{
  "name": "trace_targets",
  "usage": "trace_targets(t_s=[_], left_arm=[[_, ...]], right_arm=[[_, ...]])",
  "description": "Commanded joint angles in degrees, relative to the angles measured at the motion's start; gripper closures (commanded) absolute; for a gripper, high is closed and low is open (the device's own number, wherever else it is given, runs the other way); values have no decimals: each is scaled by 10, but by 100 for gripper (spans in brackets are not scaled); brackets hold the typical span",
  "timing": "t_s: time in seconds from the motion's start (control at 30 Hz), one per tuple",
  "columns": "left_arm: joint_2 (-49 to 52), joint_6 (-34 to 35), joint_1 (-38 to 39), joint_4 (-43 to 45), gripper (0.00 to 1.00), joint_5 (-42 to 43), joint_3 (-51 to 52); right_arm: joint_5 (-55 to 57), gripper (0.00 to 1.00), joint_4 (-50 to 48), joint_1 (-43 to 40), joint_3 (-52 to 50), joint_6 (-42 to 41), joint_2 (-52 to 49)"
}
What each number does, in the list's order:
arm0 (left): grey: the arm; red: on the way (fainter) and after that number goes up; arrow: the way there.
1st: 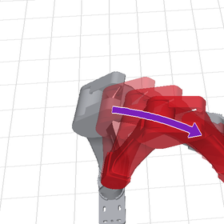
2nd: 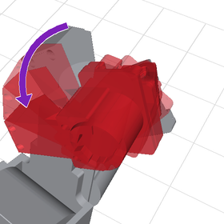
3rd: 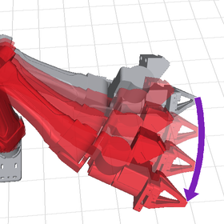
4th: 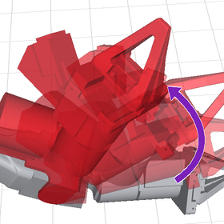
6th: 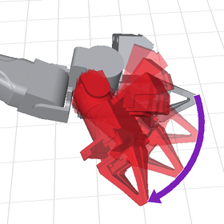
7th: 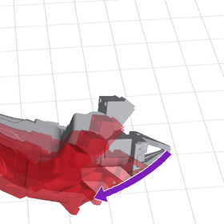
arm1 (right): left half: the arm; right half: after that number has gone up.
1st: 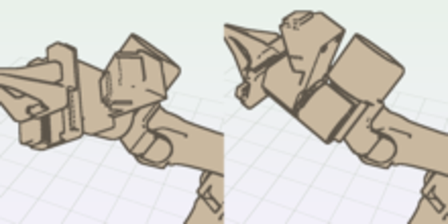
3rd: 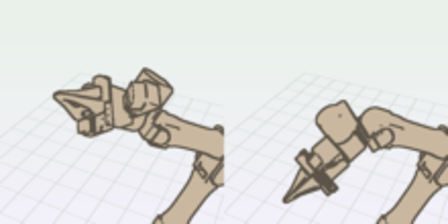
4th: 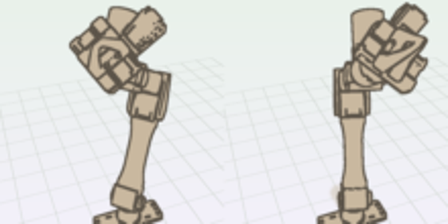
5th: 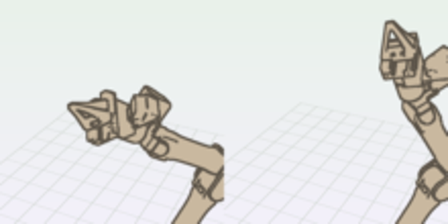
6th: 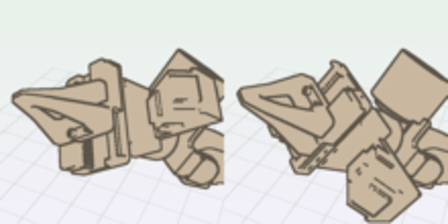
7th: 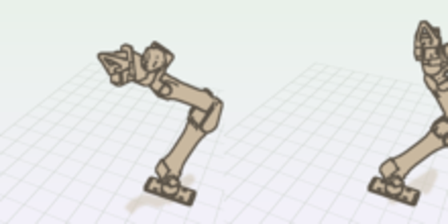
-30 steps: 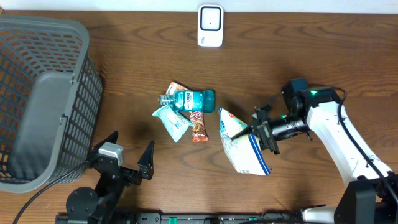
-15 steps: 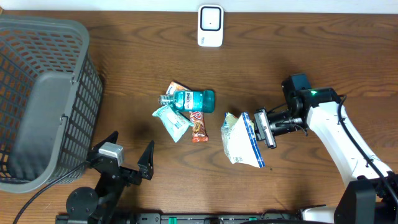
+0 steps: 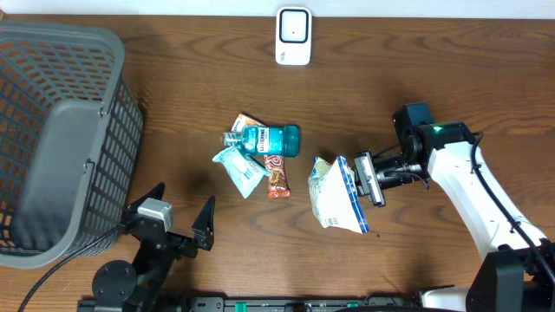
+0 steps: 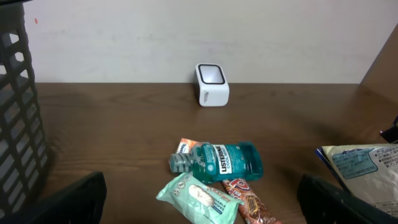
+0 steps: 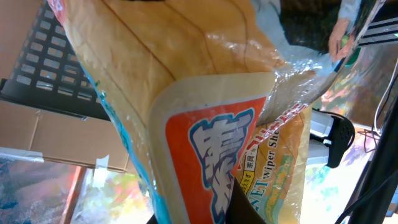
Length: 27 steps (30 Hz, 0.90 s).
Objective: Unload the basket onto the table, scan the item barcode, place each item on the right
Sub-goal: 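Carry the yellow snack bag to the white scanner and hold it there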
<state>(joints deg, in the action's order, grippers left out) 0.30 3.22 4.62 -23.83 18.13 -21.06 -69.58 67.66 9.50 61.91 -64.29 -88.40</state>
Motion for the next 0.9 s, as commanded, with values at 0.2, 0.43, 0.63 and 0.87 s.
trace_targets(t_s=[0.2,0.43,0.63,0.87], left_arm=[[-1,7,2,0,2,7,1],[-1,7,2,0,2,7,1],[-1,7,2,0,2,7,1],[-1,7,2,0,2,7,1]], right_arm=[[-30,99,-17,-15,1,-9,0],[210,99,-371,-14,1,58,0],[221,99,-564,4,1,209,0],[485,99,-636,59,1,297,-1]])
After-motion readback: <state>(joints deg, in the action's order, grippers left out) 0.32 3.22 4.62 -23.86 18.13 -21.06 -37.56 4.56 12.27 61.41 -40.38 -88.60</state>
